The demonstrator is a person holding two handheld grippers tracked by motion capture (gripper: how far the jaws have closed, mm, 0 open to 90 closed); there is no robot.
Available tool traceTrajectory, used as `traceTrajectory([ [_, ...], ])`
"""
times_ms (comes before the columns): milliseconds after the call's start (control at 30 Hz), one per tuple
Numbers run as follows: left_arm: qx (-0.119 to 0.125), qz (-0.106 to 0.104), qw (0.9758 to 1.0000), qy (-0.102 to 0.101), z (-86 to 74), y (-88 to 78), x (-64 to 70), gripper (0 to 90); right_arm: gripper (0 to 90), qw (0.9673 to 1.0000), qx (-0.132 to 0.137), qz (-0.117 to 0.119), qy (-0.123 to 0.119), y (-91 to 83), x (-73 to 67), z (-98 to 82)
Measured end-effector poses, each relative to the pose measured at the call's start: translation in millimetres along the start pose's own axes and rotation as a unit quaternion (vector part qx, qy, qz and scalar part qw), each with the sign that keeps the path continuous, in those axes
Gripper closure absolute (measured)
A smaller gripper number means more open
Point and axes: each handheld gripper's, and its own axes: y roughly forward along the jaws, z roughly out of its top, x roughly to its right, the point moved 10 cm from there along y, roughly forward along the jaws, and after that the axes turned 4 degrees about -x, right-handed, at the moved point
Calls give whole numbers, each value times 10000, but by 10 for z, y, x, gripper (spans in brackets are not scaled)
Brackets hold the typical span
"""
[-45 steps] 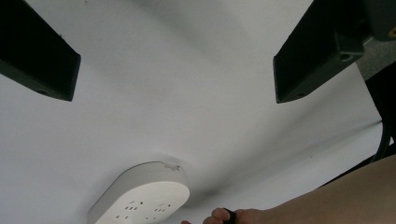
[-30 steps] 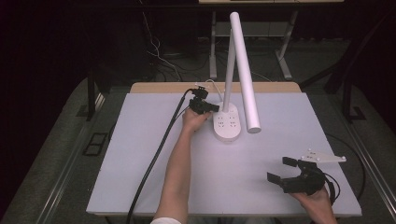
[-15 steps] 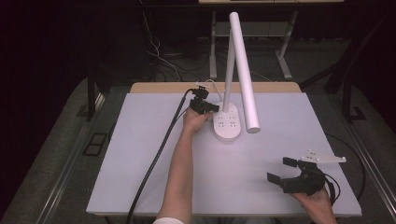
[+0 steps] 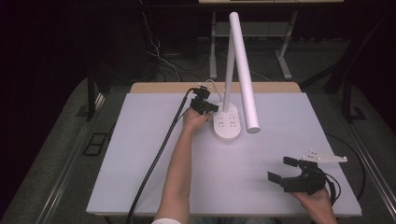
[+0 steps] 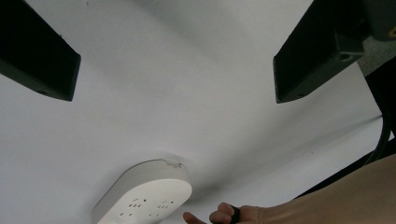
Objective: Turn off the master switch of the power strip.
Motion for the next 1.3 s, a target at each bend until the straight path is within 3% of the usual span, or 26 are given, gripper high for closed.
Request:
traceTrajectory([
  [233, -92, 131, 9997, 181, 14, 6, 16, 900, 0, 10000, 8, -12, 5, -2, -1, -1],
  [267, -90, 125, 9998, 121, 19, 10, 25, 900, 0, 10000, 12, -5, 16, -2, 0, 0],
  [367, -146, 155, 9996, 187, 21, 9, 22, 900, 0, 10000, 6, -10, 6, 0, 12, 0],
  [500, -197, 144, 9997, 64, 21, 12, 30, 900, 0, 10000, 1, -13, 12, 0, 14, 0],
  [600, -298, 236, 9991, 194, 28, 15, 37, 900, 0, 10000, 16, -24, 17, -5, 14, 2],
  [800, -341, 226, 9991, 136, 33, 41, 67, 900, 0, 10000, 54, -36, 30, -22, 29, 8],
  [967, -259, 140, 9996, -35, 40, 37, 58, 900, 0, 10000, 56, -33, 42, -26, 43, 6],
  [1033, -72, 21, 9999, -131, 54, 16, 54, 900, 0, 9999, 58, -30, 83, -34, 43, 7],
  [1133, -82, 77, 9999, 91, 27, -35, -5, 900, 0, 9999, 84, -12, 69, -40, 50, 7],
  [1233, 220, -49, 9997, -21, 53, -126, -14, 900, 0, 9999, 86, -23, 57, -40, 67, 9],
  [1300, 209, -48, 9998, 45, 45, -189, -29, 899, 0, 9999, 90, -23, 110, -38, 71, 12],
])
